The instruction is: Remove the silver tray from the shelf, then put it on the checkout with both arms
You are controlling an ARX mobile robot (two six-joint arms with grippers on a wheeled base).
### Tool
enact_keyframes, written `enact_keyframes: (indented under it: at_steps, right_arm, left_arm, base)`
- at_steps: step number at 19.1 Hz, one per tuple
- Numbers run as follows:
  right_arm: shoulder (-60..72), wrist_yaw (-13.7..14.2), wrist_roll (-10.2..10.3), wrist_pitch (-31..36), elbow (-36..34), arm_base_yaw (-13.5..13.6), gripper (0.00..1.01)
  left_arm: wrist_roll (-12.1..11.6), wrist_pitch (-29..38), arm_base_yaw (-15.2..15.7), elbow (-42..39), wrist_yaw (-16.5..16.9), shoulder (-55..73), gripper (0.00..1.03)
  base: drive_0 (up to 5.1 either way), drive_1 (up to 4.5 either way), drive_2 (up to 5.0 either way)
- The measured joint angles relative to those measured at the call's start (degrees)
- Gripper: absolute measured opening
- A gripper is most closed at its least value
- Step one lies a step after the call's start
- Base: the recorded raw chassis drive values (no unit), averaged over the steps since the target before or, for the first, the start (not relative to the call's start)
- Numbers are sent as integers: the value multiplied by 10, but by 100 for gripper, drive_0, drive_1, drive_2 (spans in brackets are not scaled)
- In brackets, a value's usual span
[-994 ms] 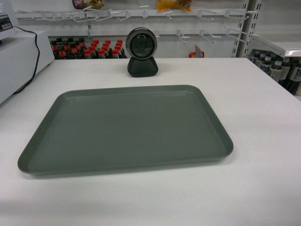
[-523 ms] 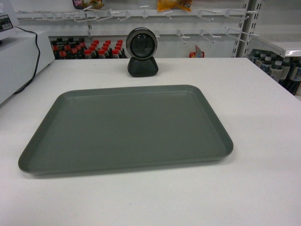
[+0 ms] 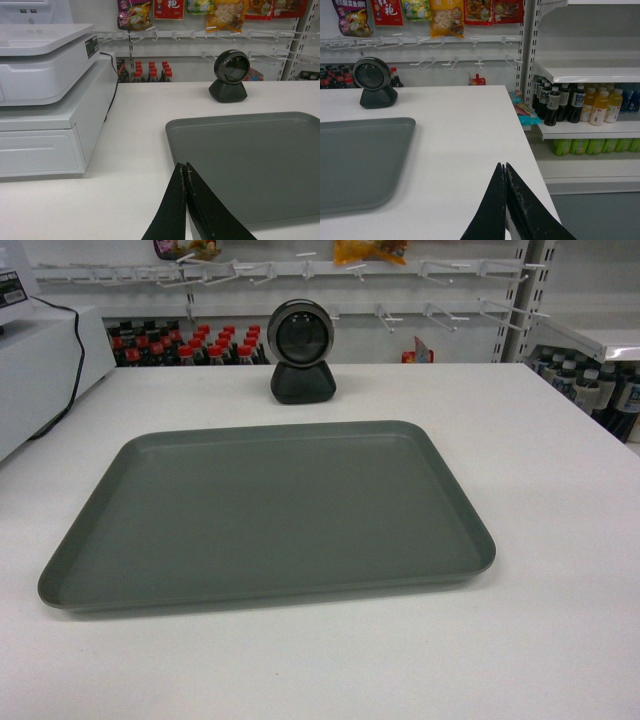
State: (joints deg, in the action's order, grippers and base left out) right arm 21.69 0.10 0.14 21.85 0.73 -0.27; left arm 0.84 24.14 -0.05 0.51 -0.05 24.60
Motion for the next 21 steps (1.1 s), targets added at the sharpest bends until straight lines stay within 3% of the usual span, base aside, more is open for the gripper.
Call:
enact_keyframes:
  at_steps: [11, 12, 13, 16, 21]
  right_arm:
    - [-119, 0, 0, -120, 0, 0, 2]
    - [-134, 0, 0, -143, 0, 0, 2]
    - [-179, -2, 0, -212, 0, 0, 2]
    - [-215, 0, 0, -221, 0, 0, 2]
    - [-214, -1, 0, -221, 0, 3, 2]
  left_arm:
    - [0, -131, 0, 0, 0, -136, 2]
    - [0, -137, 0, 0, 0, -141, 2]
    - [0, -142, 0, 0, 0, -148, 2]
    - [0, -247, 0, 0, 0, -239, 2]
    - [0, -244, 1, 0, 0, -240, 2]
  base:
    - [0, 0, 0]
    - [0, 0, 0]
    - [0, 0, 0]
    - [0, 0, 0]
    - [0, 0, 0]
